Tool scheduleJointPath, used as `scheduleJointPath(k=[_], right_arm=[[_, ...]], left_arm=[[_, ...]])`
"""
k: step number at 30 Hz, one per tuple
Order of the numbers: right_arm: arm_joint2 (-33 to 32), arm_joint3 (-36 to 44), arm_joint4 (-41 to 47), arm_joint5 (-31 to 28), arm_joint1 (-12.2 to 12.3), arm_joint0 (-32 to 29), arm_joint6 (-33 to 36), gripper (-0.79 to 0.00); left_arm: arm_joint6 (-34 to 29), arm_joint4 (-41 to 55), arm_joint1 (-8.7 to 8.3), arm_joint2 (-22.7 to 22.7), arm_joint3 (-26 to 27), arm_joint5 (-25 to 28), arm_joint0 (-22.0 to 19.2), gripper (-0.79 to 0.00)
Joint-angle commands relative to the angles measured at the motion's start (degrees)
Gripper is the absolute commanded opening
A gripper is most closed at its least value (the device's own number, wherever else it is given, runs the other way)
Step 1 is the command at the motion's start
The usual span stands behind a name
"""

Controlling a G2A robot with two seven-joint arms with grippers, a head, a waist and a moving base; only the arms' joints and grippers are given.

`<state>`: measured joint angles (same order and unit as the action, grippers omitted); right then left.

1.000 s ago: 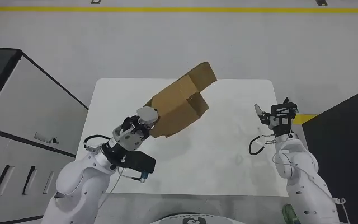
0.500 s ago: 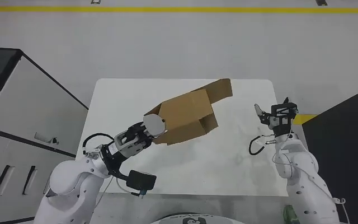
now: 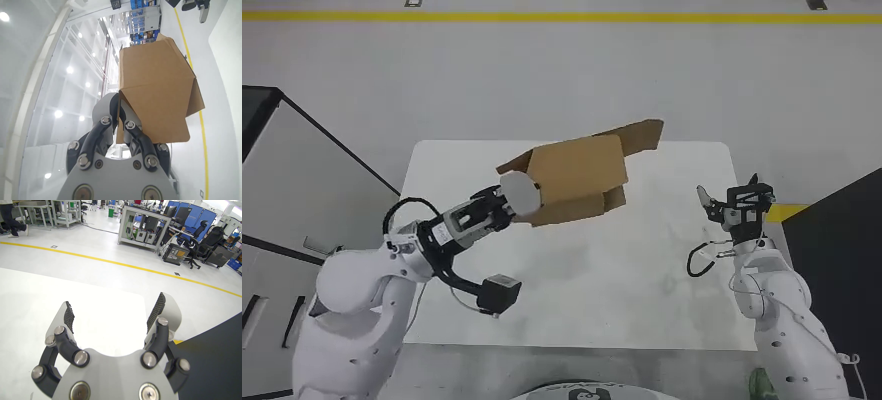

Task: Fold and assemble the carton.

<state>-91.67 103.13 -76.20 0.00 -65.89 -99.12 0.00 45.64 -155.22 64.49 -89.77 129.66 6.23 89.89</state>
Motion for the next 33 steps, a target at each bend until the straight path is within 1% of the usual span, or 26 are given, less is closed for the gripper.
scheduleJointPath(k=[1, 4, 6, 14, 16, 19, 21, 26, 30, 33], right_arm=[[0.00, 0.00, 0.00, 0.00, 0.00, 0.00, 0.00, 0.000], [0.00, 0.00, 0.00, 0.00, 0.00, 0.00, 0.00, 0.000], [0.00, 0.00, 0.00, 0.00, 0.00, 0.00, 0.00, 0.000], [0.00, 0.00, 0.00, 0.00, 0.00, 0.00, 0.00, 0.000], [0.00, 0.00, 0.00, 0.00, 0.00, 0.00, 0.00, 0.000], [0.00, 0.00, 0.00, 0.00, 0.00, 0.00, 0.00, 0.000], [0.00, 0.00, 0.00, 0.00, 0.00, 0.00, 0.00, 0.000], [0.00, 0.00, 0.00, 0.00, 0.00, 0.00, 0.00, 0.000], [0.00, 0.00, 0.00, 0.00, 0.00, 0.00, 0.00, 0.000], [0.00, 0.00, 0.00, 0.00, 0.00, 0.00, 0.00, 0.000]], left_arm=[[1.64, -0.40, -0.21, -0.42, -0.81, -1.21, -1.85, -0.785], [3.50, 0.06, -0.44, -0.85, -1.51, -3.34, -3.60, -0.785], [4.66, 0.28, -0.58, -0.86, -0.93, -5.22, -3.46, -0.785], [4.66, 0.28, -0.58, -0.86, -0.93, -5.22, -3.46, -0.785], [4.88, -1.76, -0.72, -0.82, -0.47, -5.57, -3.51, -0.785], [4.86, -3.76, -0.87, -0.43, 0.10, -8.65, -4.55, -0.785], [6.47, -7.44, -1.13, -0.40, 0.04, -11.03, -5.91, -0.785], [6.77, -12.82, -1.44, 0.52, -0.53, -16.64, -8.70, -0.785], [6.01, -15.51, -1.58, 1.48, -1.18, -20.81, -9.89, -0.785], [4.65, -16.00, -1.60, 2.11, -1.54, -23.30, -9.84, -0.785]])
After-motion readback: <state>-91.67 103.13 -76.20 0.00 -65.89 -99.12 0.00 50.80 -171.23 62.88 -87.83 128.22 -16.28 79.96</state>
